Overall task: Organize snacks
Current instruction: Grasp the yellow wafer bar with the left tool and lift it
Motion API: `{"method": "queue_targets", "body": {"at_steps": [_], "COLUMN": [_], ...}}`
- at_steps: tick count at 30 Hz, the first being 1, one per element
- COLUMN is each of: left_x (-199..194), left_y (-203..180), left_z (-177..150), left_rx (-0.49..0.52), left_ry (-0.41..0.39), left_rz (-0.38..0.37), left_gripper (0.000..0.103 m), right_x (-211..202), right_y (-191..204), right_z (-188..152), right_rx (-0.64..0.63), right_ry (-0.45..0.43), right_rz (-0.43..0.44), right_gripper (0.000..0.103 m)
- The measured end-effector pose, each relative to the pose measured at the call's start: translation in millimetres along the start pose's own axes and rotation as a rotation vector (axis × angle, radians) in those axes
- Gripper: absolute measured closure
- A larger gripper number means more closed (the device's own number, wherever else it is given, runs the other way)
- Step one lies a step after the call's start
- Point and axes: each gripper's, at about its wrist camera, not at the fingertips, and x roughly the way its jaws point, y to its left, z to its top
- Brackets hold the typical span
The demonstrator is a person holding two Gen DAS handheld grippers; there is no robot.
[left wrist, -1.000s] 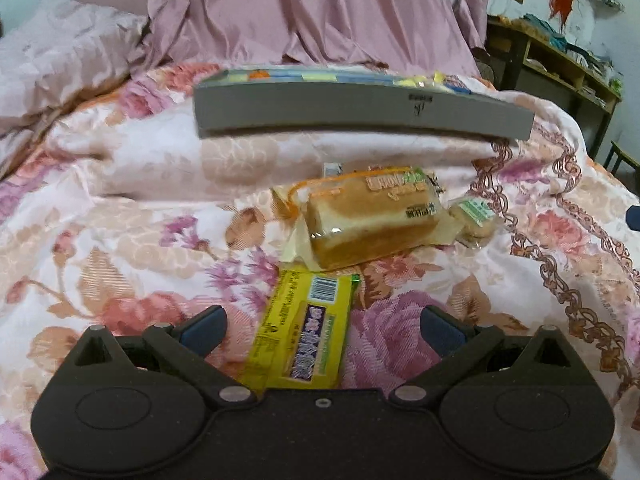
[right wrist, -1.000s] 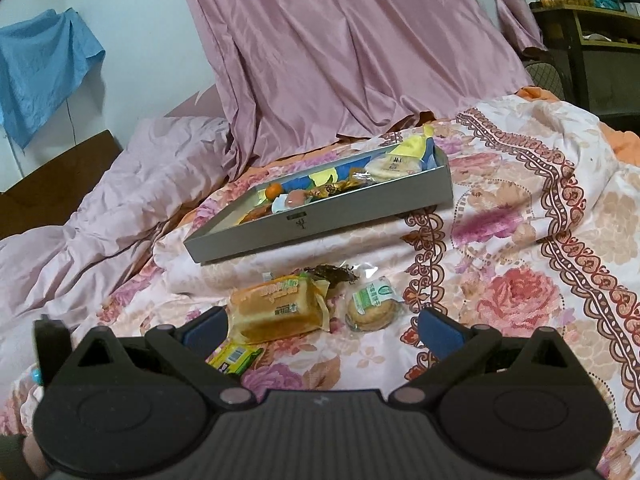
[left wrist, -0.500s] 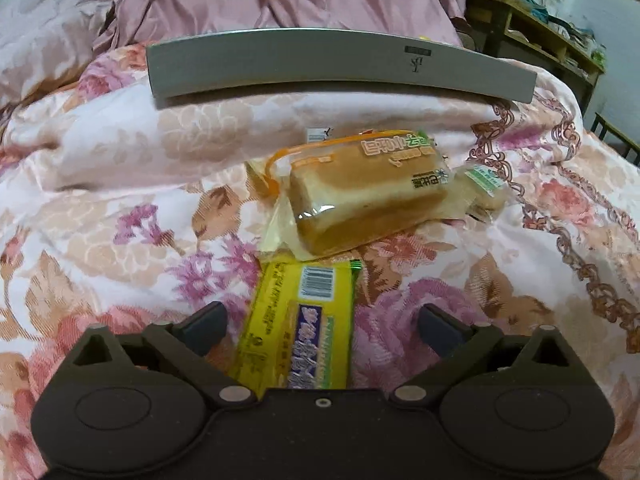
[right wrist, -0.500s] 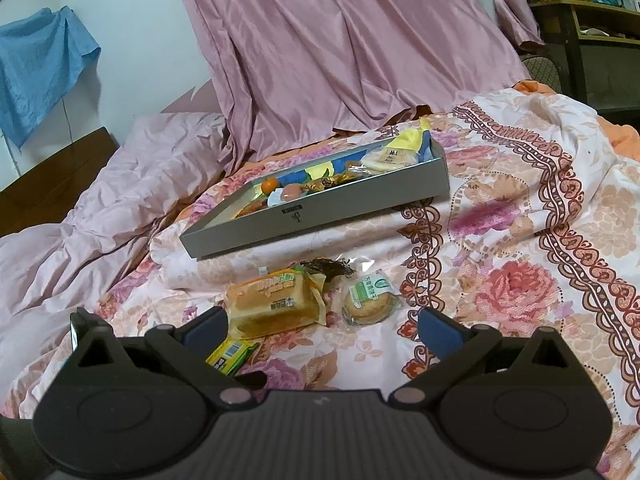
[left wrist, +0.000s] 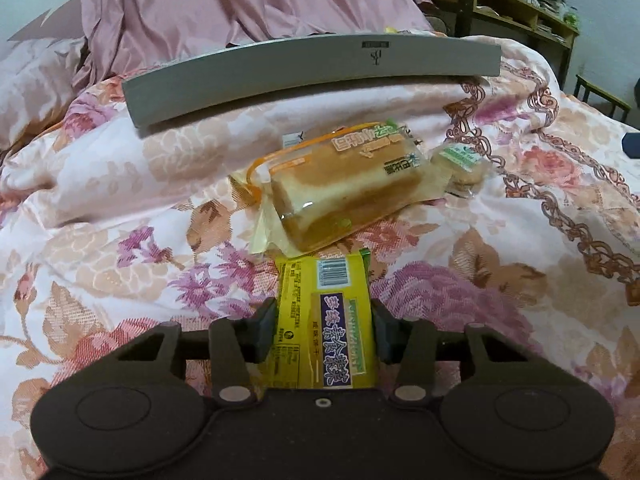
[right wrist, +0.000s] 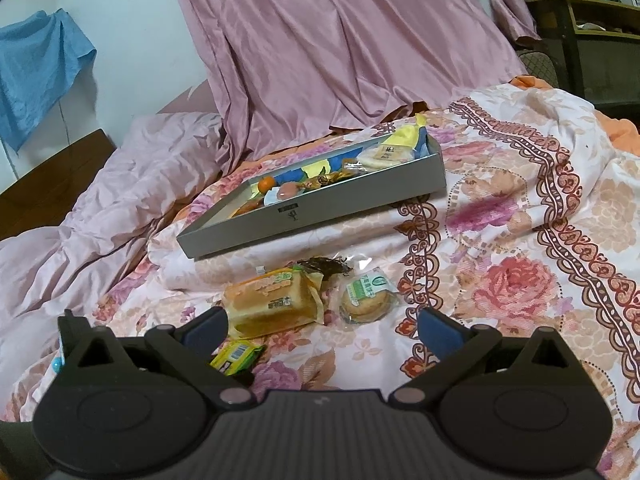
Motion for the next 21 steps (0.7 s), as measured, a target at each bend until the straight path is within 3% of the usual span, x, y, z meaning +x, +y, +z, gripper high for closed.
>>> {"method": "queue_targets", "body": {"at_steps": [3,10,17,21], "left_x": [-11.3,-62.5,-58.9,-58.0], "left_y": [1.2,-0.3,23.3,25.3], "left_z": [1.7,6.4,13.4,16.2], "left_rx": [-0.044,-0.126,-0.277,-0.287], "left_ry": [0.000,-0.131,-0.171,-0.180], "left_rz": [-0.020,-0.044,-0.026,-0.024], "left_gripper": [0.054,0.053,0.053,0.053], "right_x": [-1.7,0.3,25.6,65.3], "right_y": [-0.9,0.3,14.8,10.7], "right_z": [-0.1,-0.8,10.8,17.1], "right_rx": [0.002,-0.009,-0.182,-0.278], "right_ry": [-0.006,0.004,0.016,0.067], "right_rz": [-0.005,-0.006,-0.049,-0.111], "right_gripper": [0.000,0.000,0.000,0.000]}}
